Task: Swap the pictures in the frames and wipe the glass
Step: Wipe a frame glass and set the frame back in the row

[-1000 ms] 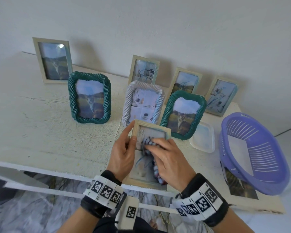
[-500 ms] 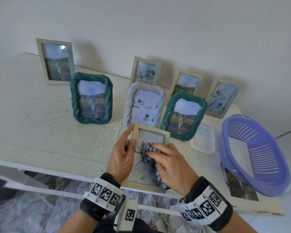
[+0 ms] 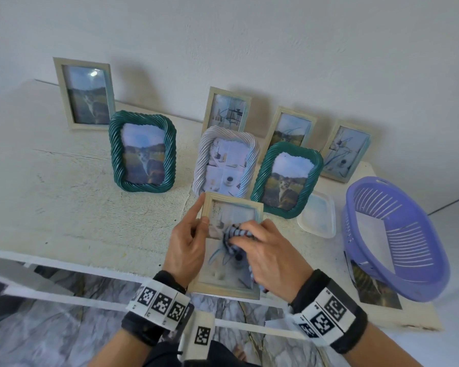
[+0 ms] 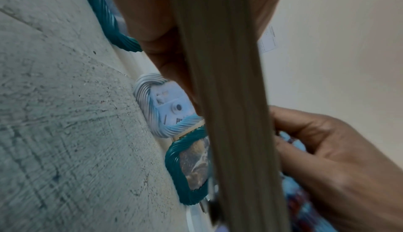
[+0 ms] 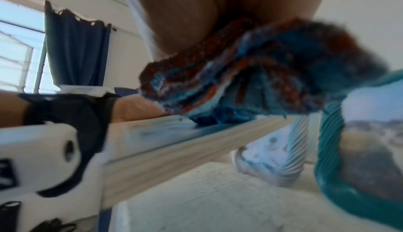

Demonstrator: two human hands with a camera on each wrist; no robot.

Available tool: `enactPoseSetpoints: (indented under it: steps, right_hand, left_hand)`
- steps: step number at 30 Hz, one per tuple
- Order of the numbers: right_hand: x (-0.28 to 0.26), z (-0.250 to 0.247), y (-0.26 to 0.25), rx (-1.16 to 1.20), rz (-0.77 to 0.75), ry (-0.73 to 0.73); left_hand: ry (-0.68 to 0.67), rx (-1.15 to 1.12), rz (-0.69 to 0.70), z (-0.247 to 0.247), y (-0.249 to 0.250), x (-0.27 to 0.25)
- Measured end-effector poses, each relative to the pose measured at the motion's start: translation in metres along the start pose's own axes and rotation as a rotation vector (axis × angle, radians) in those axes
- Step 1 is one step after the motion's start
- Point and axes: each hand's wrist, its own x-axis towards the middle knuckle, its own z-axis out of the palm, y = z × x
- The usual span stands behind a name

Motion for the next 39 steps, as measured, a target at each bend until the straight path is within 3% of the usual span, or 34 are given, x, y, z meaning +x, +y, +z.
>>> enactPoseSetpoints:
  steps: [5,8,10,12,15,17,20,23,25,27,32,37,39]
  right_hand:
    - [0.015,0.012,0.007,0.049,0.22,-0.005]
    - [0.007,0.007,-0.009,0.12,0.111,0.035]
    - [-0.005,0.003,-0.01,0.184,0.002,0.154]
    - [-0.009,0.001,-0.001,0.152,-0.017,0.1]
    - [0.002,0.002,0.012,0.041,0.093,-0.04]
    - [0.01,0.004,0.011,0.015,0.152,-0.038]
    - [0.011,-0.001,-0.001,0.067,0.131,0.075]
    - [-0.005,-0.007,-0.015,0.149,-0.032,0.276]
    - [-0.013,-0.004,-0.014,0.141,-0.08,0.199]
    - [-0.011,-0.002,-0.007,0.137,0.0,0.103]
    - [0.006,-0.01,0.007,0.073,0.171,0.186]
    - [-0.012,0.0,-0.007,0.14,0.006,0.052]
    - [-0.018,-0.002,-0.006,0.162,-0.035,0.084]
  left_hand:
    - [0.008,-0.006,0.003,0.003,0.002,0.002]
    - [0.021,-0.002,-0.009,-0.001,-0.003,0.003]
    - [0.028,0.001,-0.018,-0.002,-0.004,0.003]
    - [0.026,0.006,-0.016,-0.001,-0.001,0.001]
    - [0.019,0.0,-0.001,0.001,0.003,0.002]
    - [0.011,-0.016,0.0,0.001,0.005,0.003]
    - [0.032,-0.017,-0.009,-0.002,0.008,0.006]
    - [0.06,-0.002,-0.012,-0.008,0.008,0.009]
    - [0.075,-0.003,-0.027,-0.011,0.006,0.01]
    - [0.059,-0.004,-0.032,-0.011,0.005,0.009]
    - [0.02,0.0,-0.021,-0.005,0.011,0.005]
    - [0.024,0.013,-0.054,-0.011,0.01,0.005]
    - [0.03,0.021,-0.053,-0.01,0.01,0.005]
